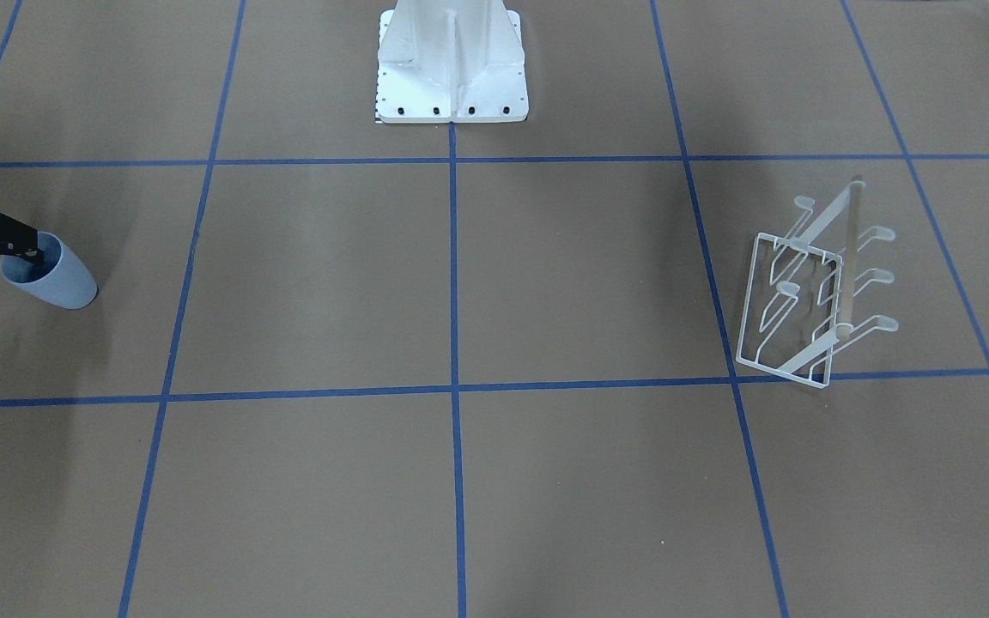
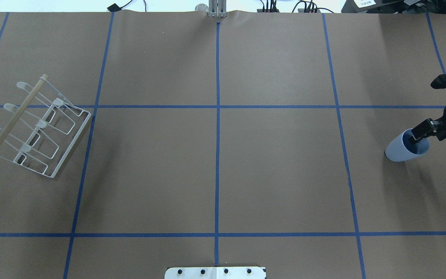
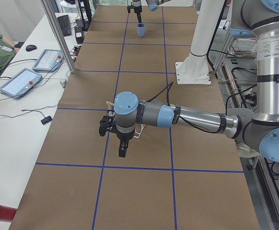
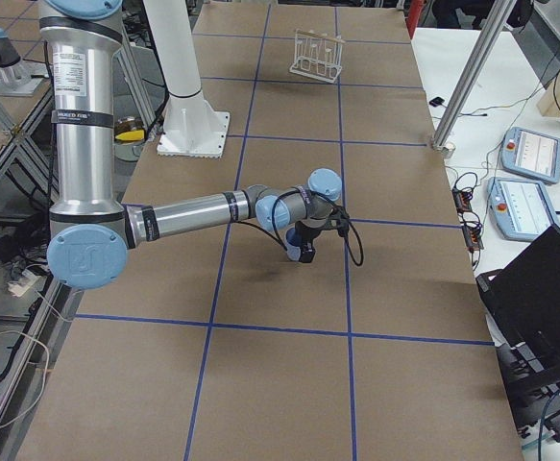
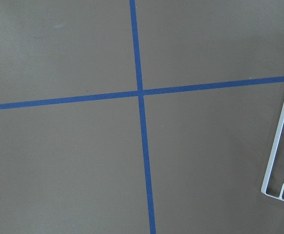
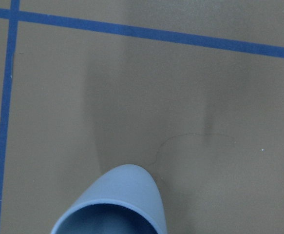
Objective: Hang cup on cup holder
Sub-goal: 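Reach the right gripper down to the light blue cup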
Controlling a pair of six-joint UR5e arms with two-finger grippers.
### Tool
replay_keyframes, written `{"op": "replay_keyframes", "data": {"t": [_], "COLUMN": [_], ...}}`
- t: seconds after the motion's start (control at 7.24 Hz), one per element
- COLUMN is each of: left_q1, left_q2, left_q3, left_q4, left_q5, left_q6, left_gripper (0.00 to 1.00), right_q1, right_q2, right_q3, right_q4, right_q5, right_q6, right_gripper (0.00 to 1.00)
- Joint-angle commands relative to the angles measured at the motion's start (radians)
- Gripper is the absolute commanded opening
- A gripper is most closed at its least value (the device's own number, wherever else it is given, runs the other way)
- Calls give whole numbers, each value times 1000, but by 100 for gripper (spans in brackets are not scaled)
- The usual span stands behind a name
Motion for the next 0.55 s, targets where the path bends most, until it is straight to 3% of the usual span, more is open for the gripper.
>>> {"op": "replay_keyframes", "data": {"t": [0.0, 0.14, 0.28, 0.41], "left_q1": [-1, -1, -1, -1], "left_q2": [0, 0, 0, 0], "left_q3": [1, 1, 1, 1], "left_q4": [-1, -1, -1, -1], "left_q5": [0, -2, 0, 0], "left_q6": [0, 0, 0, 0], "left_gripper": [98, 98, 98, 98], "right_q1": [-11, -20, -22, -22], "right_q2": [0, 1, 0, 0], "right_q3": [-8, -8, -7, -7], "right_q4": [1, 2, 16, 36], "right_q5": [-3, -8, -8, -5], "right_q6": [-5, -5, -6, -5], "right_gripper": [38, 15, 0, 0]}}
